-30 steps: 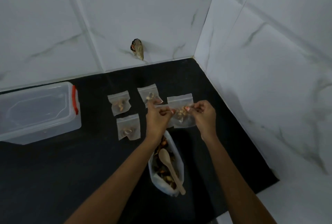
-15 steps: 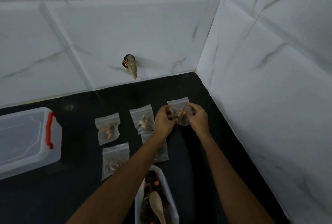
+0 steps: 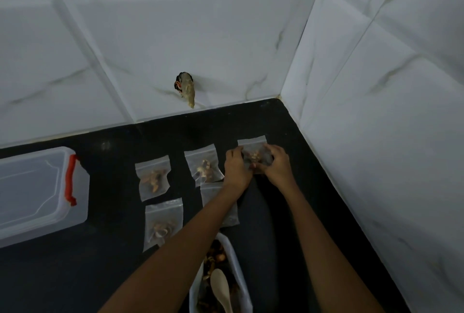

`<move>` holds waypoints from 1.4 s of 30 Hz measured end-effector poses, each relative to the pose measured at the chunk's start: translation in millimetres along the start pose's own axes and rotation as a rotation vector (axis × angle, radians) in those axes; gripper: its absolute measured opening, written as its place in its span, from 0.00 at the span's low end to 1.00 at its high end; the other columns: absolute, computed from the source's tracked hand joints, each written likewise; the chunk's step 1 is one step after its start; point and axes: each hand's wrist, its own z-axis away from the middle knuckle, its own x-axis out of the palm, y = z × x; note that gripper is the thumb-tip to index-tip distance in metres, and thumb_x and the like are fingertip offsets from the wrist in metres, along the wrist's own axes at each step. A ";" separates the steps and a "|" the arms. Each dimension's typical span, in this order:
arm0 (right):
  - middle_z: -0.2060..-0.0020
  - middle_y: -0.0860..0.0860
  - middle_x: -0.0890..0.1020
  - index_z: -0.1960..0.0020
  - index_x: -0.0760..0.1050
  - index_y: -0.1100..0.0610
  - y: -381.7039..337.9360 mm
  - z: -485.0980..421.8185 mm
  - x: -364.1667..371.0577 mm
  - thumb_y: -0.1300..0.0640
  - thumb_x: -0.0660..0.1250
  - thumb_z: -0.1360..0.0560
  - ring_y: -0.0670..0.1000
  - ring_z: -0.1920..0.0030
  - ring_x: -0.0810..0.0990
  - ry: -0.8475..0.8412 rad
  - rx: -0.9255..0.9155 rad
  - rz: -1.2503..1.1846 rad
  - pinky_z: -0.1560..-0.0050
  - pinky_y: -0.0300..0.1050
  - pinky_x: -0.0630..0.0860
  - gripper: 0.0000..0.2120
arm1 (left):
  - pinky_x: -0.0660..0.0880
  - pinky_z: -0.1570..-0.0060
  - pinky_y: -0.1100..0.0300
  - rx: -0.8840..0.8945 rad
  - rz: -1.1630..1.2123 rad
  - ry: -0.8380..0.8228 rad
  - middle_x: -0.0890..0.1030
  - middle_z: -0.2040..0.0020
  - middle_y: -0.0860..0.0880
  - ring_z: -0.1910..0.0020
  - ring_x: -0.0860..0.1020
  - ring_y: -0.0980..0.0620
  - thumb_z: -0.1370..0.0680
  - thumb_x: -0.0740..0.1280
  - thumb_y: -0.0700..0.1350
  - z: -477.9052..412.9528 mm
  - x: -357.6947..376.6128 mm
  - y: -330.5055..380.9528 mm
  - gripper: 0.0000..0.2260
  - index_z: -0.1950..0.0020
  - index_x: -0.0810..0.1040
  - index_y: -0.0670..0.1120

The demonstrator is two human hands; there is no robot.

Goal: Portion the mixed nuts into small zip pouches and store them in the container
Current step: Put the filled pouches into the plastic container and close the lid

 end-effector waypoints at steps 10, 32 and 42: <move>0.40 0.54 0.72 0.43 0.75 0.56 -23.5 52.5 -16.8 0.60 0.71 0.30 0.51 0.40 0.71 0.123 -0.092 -0.086 0.41 0.43 0.71 0.16 | 0.69 0.44 0.62 0.107 0.044 0.105 0.75 0.42 0.41 0.42 0.74 0.46 0.26 0.66 0.34 46.0 -35.8 7.0 0.16 0.39 0.72 0.39; 0.25 0.54 0.53 0.24 0.50 0.50 -179.8 232.4 181.5 0.41 0.54 0.22 0.56 0.25 0.49 0.014 -0.613 0.538 0.29 0.59 0.48 0.30 | 0.48 0.31 0.40 0.247 -0.837 0.496 0.70 0.31 0.41 0.30 0.65 0.39 0.23 0.50 0.60 205.2 -299.1 -160.0 0.27 0.32 0.70 0.46; 0.24 0.54 0.42 0.24 0.43 0.48 -246.8 223.3 255.2 0.38 0.49 0.22 0.56 0.25 0.39 0.043 -0.622 0.752 0.30 0.61 0.39 0.31 | 0.29 0.34 0.41 -0.049 -0.900 0.421 0.41 0.23 0.47 0.25 0.38 0.44 0.23 0.46 0.66 198.5 -391.5 -225.1 0.32 0.24 0.42 0.52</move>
